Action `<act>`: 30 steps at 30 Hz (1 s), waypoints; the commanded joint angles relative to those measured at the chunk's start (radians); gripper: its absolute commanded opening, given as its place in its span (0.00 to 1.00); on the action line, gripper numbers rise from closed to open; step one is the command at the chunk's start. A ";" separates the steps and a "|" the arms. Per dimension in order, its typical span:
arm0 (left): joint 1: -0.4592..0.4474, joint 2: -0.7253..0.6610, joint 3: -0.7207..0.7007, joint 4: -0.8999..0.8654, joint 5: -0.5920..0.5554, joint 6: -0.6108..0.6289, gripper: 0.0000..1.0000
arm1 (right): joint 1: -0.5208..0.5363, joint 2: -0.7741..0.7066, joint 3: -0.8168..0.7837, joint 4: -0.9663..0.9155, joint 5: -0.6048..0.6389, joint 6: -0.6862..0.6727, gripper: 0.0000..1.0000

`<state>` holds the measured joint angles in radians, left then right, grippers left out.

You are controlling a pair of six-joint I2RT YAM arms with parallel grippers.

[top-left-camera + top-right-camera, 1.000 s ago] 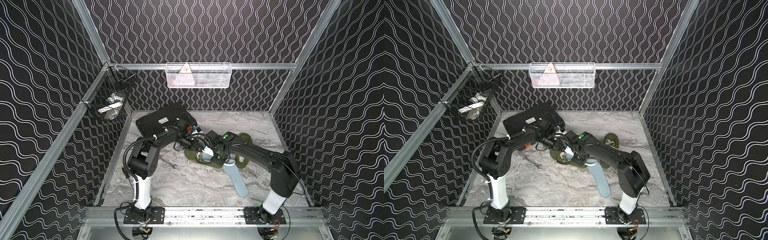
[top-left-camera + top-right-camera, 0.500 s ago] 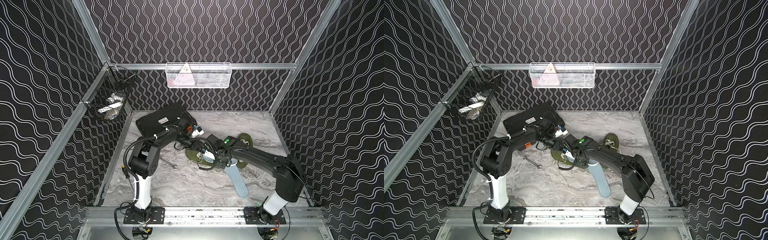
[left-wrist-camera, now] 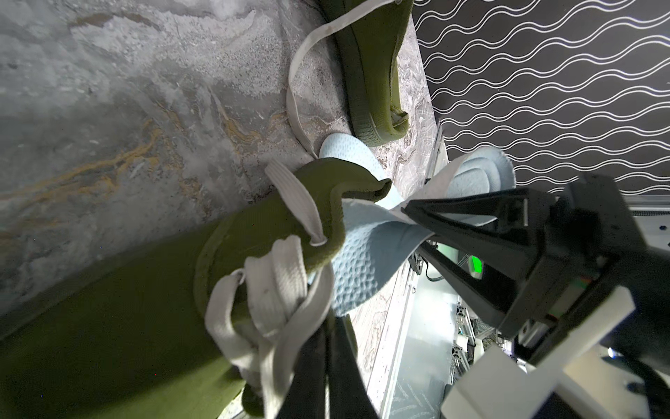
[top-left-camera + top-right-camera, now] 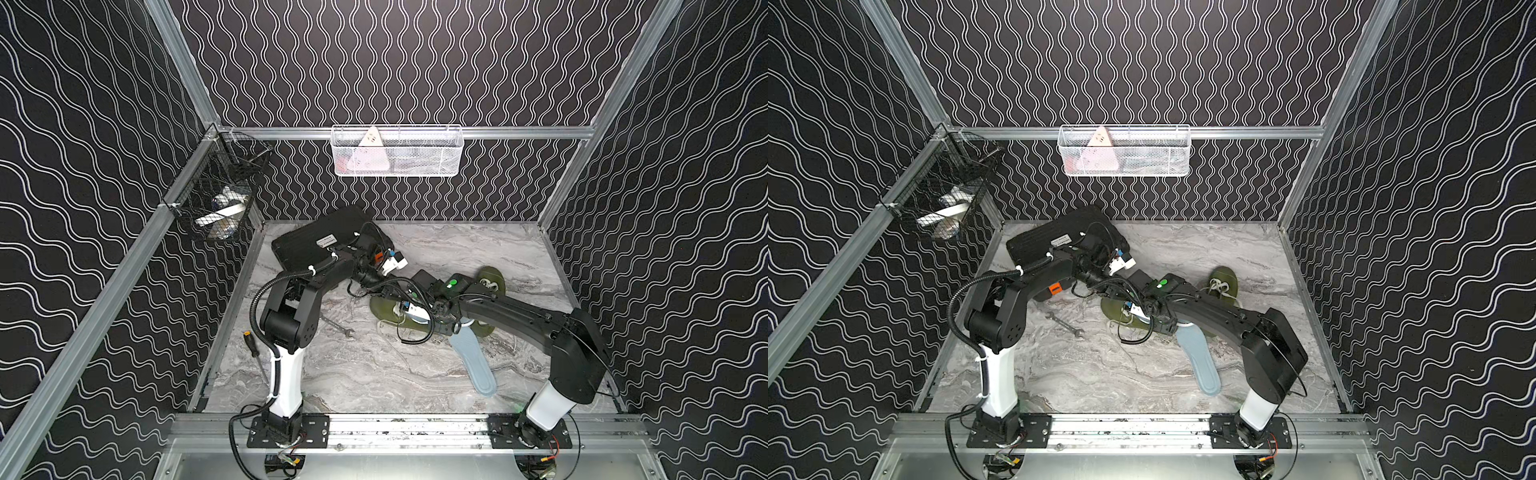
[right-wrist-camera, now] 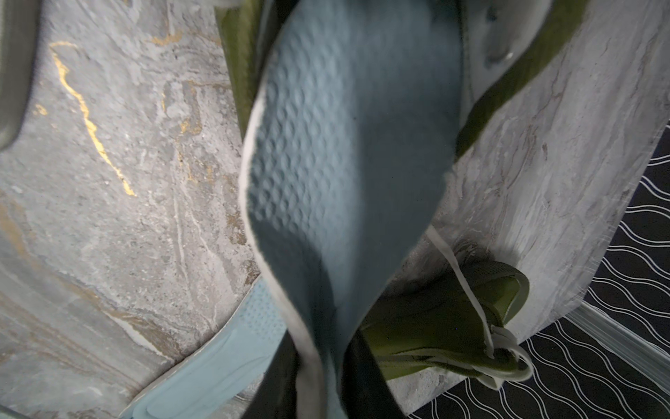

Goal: Insert the insole into the shoe

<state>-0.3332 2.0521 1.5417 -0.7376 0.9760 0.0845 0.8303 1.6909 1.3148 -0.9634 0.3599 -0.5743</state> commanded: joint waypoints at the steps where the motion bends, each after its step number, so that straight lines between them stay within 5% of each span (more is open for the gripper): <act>1: 0.005 0.006 0.018 -0.060 0.061 0.065 0.00 | 0.001 -0.017 -0.008 0.007 0.031 -0.051 0.24; 17: 0.021 0.050 0.051 -0.112 0.169 0.065 0.00 | -0.002 -0.033 -0.079 0.221 0.124 -0.209 0.25; 30: 0.030 0.052 0.037 -0.097 0.190 0.050 0.00 | 0.026 -0.041 -0.124 0.283 0.037 -0.210 0.23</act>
<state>-0.3088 2.1094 1.5764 -0.8280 1.0950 0.1211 0.8536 1.6695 1.2167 -0.7406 0.4274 -0.7521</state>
